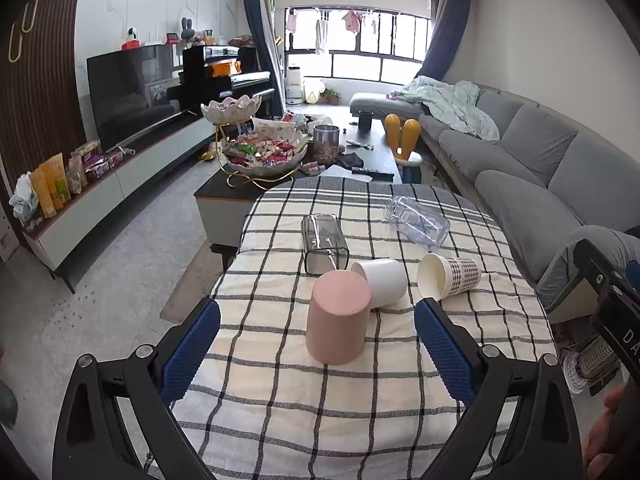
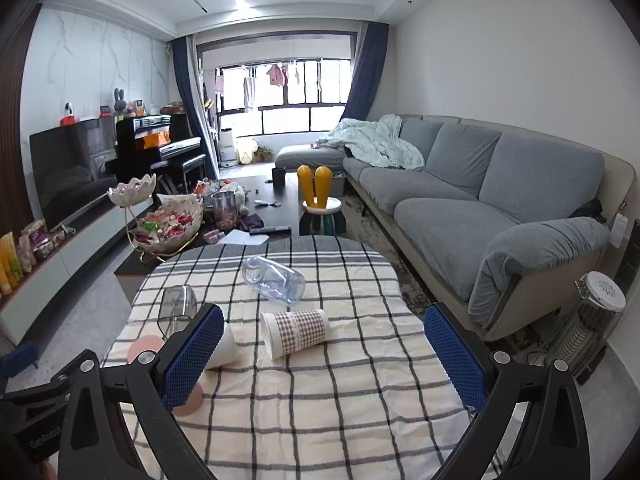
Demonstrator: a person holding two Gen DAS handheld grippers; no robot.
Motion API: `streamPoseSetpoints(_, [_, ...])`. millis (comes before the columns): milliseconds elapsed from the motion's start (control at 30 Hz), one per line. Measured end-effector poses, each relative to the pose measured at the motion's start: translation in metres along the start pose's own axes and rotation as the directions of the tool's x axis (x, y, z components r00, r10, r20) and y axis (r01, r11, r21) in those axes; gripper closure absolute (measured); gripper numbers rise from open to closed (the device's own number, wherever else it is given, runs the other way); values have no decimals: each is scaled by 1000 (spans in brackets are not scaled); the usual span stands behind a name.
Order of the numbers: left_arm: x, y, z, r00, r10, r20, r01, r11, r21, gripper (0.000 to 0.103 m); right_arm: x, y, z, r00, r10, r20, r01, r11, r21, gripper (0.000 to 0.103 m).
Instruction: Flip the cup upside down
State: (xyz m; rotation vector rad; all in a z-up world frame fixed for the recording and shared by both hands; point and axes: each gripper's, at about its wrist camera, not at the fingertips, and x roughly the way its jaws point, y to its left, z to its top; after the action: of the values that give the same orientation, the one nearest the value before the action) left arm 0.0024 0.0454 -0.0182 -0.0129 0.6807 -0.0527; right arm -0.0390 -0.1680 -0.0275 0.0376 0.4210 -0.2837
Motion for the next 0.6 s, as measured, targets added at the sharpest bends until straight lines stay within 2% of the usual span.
streamPoseSetpoints(600, [-5, -2, 2, 1000, -1, 19, 1, 1000, 13, 0, 0, 0, 0, 1000, 0, 1, 0, 1000, 0, 2])
